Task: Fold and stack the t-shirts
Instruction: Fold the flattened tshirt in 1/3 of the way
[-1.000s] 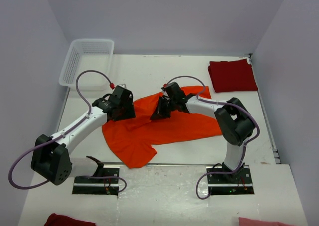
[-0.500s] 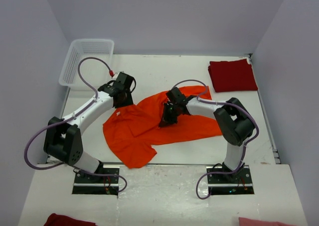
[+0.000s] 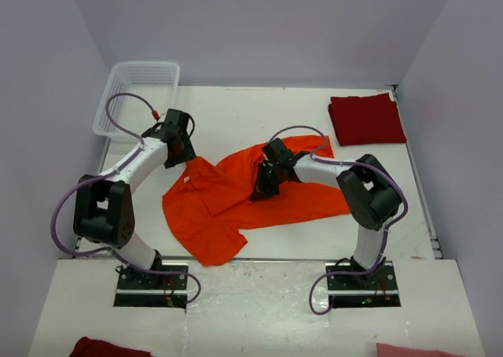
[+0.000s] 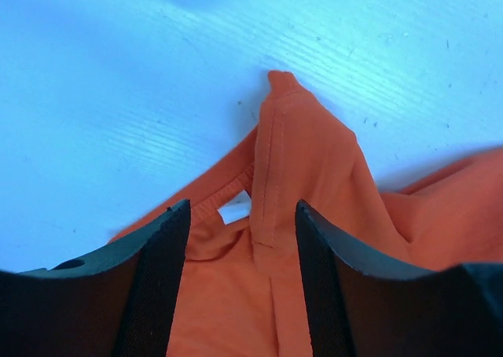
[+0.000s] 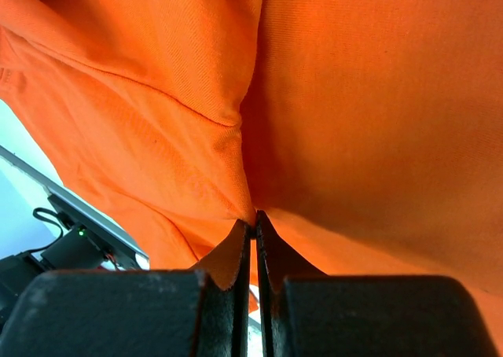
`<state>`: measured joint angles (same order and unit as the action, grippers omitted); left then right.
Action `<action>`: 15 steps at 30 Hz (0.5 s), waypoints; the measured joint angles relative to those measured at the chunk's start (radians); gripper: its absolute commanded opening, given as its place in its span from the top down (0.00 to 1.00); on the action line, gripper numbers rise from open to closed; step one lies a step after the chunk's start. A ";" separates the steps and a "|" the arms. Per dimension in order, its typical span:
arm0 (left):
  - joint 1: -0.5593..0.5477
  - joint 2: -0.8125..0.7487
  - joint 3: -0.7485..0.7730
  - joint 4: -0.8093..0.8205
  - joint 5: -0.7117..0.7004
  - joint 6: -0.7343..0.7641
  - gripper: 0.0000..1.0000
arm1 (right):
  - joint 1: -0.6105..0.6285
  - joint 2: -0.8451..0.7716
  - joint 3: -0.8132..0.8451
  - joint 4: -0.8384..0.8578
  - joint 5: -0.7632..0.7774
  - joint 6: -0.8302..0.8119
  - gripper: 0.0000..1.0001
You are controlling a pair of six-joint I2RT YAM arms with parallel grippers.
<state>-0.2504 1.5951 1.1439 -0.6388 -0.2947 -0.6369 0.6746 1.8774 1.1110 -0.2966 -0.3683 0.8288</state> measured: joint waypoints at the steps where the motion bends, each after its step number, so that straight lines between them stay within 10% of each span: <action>1: 0.010 0.002 -0.004 0.010 0.005 0.003 0.43 | 0.000 0.000 -0.002 0.002 -0.001 0.000 1.00; 15: 0.079 0.132 -0.010 0.099 0.079 0.047 0.48 | 0.000 0.000 -0.007 0.017 -0.019 -0.003 1.00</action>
<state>-0.1715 1.7271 1.1336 -0.5400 -0.2161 -0.5903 0.6746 1.8774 1.1042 -0.2794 -0.3878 0.8253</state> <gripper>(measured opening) 0.528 0.010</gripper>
